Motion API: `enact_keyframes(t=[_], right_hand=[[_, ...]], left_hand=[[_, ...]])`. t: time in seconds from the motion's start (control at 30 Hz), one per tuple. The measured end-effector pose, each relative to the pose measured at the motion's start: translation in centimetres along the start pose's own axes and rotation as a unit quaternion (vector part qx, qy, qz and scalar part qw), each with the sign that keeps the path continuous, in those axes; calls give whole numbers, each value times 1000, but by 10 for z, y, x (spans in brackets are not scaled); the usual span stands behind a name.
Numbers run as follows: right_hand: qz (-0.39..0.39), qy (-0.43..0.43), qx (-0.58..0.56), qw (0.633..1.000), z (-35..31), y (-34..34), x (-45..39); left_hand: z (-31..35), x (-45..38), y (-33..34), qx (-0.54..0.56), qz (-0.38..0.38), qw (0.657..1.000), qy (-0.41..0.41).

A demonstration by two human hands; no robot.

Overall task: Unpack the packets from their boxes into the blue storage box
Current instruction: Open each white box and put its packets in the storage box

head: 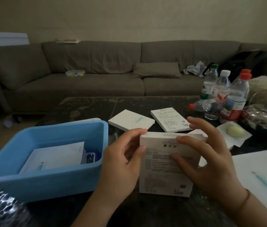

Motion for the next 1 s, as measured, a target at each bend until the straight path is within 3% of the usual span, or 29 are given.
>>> enact_keyframes(t=[0.2,0.47,0.8,1.0], right_hand=[[-13,-127,63,990,-10,9,-1],[2,-158,124,980,-17,10,1],[27,-51,174,983,-20,18,-5],[-6,125,111,986,-21,-1,-31]], left_hand=[[-2,-2,0,7,1,1000,-9],[-4,-1,2,6,-7,1000,-4],[-1,0,7,3,-5,1000,11],[-2,2,7,-10,-27,999,26]])
Point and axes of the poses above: each hand's wrist, its own x-axis away from the middle knuckle, its own y-axis out of the palm, z = x × y, the point moved 8 cm from there along -x, towards the middle knuckle, and after that the axes turned 4 degrees about -x, right-handed, at the moved point
